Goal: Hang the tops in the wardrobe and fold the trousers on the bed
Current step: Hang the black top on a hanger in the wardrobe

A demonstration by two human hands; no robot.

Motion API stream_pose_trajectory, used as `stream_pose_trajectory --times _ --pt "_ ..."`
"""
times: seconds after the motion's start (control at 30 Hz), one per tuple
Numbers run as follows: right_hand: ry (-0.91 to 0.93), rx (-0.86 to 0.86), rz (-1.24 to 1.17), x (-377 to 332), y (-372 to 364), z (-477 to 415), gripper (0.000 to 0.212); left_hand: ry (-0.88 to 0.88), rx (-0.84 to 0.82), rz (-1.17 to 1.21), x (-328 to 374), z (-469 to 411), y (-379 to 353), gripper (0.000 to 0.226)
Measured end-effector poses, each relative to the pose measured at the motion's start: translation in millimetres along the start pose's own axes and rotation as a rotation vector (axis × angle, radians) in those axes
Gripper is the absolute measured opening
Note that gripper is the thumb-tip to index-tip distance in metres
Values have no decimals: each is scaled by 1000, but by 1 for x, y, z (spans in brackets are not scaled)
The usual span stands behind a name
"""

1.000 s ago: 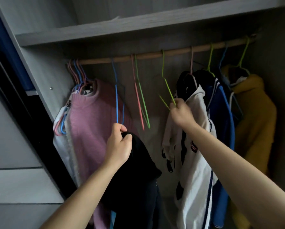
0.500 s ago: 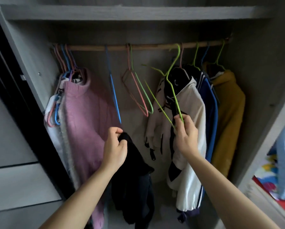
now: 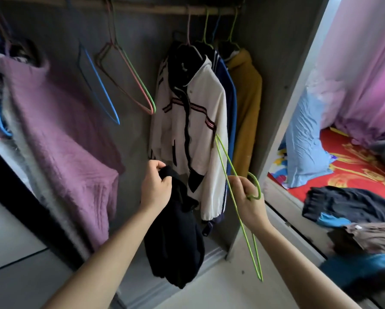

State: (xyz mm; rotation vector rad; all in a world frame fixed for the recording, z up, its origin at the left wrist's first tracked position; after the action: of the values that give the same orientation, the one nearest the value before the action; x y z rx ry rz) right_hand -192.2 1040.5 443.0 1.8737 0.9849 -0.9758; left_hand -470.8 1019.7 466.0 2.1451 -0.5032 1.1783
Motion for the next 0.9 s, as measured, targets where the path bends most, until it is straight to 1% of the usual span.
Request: stream_pose_trajectory --times 0.07,0.17,0.27,0.33,0.4,0.47,0.53,0.6,0.67,0.8,0.9 --pt "-33 -101 -13 3 11 6 24 8 -30 -20 1 4 -10 27" --pt "-91 -305 -63 -2 26 10 27 1 -50 -99 5 6 -22 25" --pt "-76 -501 17 -9 42 11 31 7 -92 -205 9 10 -34 23" --pt "-88 -591 50 -10 48 9 32 24 -105 -260 7 10 -36 22" --pt "-115 -656 41 -9 59 4 32 -7 -159 -311 14 19 -46 22" --pt "-105 -694 40 -8 66 0 32 -79 -264 -383 26 32 -60 29" --pt "-89 -713 55 -8 67 -2 32 -187 -348 -419 42 47 -72 37" --pt "-68 -743 81 -6 60 -1 32 -306 -377 -388 63 63 -77 41" --pt "-101 -769 86 -1 52 4 36 -411 -379 -347 83 74 -77 43" --pt "-272 -763 -11 7 46 7 43 -523 -309 -336 103 73 -56 46" --pt "-294 -768 -187 -13 51 -1 40 -629 -125 -491 111 60 -26 46"
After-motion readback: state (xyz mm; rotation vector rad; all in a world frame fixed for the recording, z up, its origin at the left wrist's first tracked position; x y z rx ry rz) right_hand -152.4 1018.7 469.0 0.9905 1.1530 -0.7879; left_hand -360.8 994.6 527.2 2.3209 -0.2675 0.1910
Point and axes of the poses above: each hand's wrist, its own z-axis away from the middle knuckle, its own y-axis out of the back of the hand, x = y × z, the point moved 8 cm from there along -z, towards the middle knuckle, and after that the axes turned 13 degrees about x, right-handed, at the moved point
